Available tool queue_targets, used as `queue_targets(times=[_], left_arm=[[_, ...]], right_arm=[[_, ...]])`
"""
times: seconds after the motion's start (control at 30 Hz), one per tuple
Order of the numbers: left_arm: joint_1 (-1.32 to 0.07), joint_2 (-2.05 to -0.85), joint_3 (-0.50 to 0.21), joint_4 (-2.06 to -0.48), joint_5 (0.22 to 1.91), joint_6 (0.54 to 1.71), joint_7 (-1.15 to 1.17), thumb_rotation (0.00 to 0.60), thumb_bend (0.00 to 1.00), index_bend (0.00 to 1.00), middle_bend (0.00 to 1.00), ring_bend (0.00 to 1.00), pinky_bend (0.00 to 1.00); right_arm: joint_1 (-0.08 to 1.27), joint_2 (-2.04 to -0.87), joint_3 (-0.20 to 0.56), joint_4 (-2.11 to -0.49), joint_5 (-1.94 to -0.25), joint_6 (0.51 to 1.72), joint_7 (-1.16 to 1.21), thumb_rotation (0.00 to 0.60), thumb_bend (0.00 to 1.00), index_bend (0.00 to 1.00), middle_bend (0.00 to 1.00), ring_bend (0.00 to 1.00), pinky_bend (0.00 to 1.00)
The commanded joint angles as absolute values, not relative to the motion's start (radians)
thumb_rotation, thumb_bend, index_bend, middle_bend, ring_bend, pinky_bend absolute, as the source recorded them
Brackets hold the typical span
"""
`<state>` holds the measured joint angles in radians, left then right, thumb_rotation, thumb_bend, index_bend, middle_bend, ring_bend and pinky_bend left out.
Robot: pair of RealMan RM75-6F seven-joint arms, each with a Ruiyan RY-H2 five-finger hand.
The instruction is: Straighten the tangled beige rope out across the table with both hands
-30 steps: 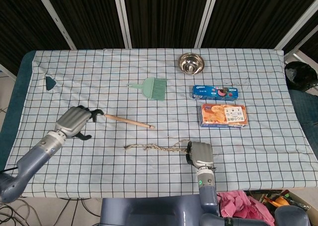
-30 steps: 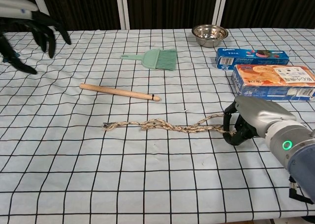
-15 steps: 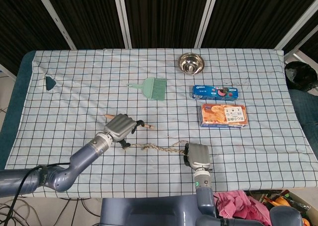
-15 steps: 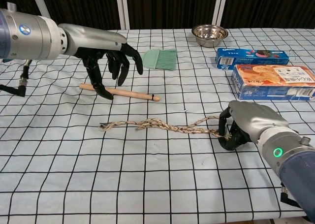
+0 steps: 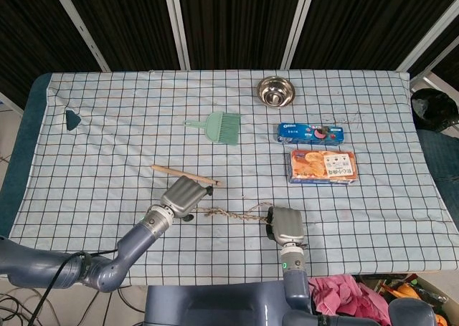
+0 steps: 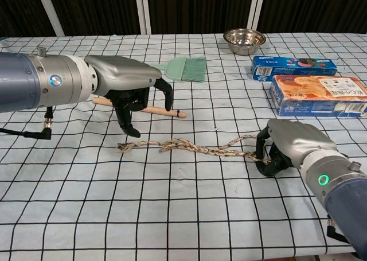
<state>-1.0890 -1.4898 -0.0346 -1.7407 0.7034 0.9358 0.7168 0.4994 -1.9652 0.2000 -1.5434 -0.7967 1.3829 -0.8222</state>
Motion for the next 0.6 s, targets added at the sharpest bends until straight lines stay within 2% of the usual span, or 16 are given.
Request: queue_targets(times=[0.03,0.27,0.6], left_arm=[[-1.098,-1.532,-0.026,-1.724,0.654,0.986,0.771,0.6,0.17,0.32,0.96,0.87,0.77],[-1.116,-1.599,-0.03,-1.702,0.564,1.042,0.859,0.6,0.17,0.38,1.0,0.91,0.8],[-1.11,-1.649,-0.035,-1.693,0.489,1.129,0.924,0.6,0.21,0.38,0.99,0.91,0.8]], right_arm=[[0.498,-1.967,0.197,-1.541,-0.8,1.38,-0.821,0.6,0.46,0.66,0.93,1.0,1.0],[0.495,-1.971,0.195,-1.537,-0.812,1.376,-0.813,0.6,0.46,0.66,0.93,1.0,1.0],[0.482,-1.967,0.198,-1.517,-0.815,1.364,-0.78,0.6,0.46,0.66,0.93,1.0,1.0]])
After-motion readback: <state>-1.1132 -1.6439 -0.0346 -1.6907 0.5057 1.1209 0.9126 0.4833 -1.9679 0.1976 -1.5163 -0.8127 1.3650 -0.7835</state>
